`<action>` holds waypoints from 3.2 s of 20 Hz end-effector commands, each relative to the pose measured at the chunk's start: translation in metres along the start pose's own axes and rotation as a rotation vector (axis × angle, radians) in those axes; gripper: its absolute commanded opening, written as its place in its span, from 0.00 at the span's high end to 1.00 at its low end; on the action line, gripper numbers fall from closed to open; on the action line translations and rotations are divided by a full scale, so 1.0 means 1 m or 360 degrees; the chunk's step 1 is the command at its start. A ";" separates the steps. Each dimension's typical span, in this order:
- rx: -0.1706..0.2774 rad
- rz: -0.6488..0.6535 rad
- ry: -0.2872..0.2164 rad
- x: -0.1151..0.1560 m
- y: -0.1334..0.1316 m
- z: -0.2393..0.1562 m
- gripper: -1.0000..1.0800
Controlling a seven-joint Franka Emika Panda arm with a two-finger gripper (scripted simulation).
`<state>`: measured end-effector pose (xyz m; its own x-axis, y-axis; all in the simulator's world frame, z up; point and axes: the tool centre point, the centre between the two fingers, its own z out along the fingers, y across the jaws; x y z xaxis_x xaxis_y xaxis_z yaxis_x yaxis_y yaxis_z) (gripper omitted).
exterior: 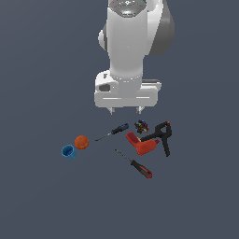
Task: Pick up a designated object from a clutter of objects.
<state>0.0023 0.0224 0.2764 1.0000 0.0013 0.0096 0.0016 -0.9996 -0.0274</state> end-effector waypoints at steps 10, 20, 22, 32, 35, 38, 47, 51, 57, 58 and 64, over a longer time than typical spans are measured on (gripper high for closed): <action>-0.0040 0.0000 -0.0009 -0.035 -0.052 0.097 0.04; -0.0046 -0.0012 -0.0014 -0.078 -0.088 0.159 0.04; -0.0045 -0.0014 -0.0014 -0.084 -0.092 0.166 0.04; -0.0044 -0.0018 -0.0017 -0.092 -0.097 0.176 0.04; -0.0044 -0.0018 -0.0017 -0.093 -0.097 0.182 0.04; -0.0043 -0.0018 -0.0017 -0.094 -0.097 0.192 0.04; -0.0043 -0.0018 -0.0017 -0.095 -0.096 0.224 0.04; -0.0043 -0.0017 -0.0015 -0.095 -0.096 0.226 1.00; -0.0043 -0.0017 -0.0015 -0.095 -0.096 0.226 1.00; -0.0043 -0.0017 -0.0015 -0.095 -0.096 0.226 1.00; -0.0042 -0.0020 -0.0012 -0.094 -0.097 0.223 1.00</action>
<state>-0.0904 0.1257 0.0543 0.9999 0.0141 0.0009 0.0141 -0.9999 -0.0006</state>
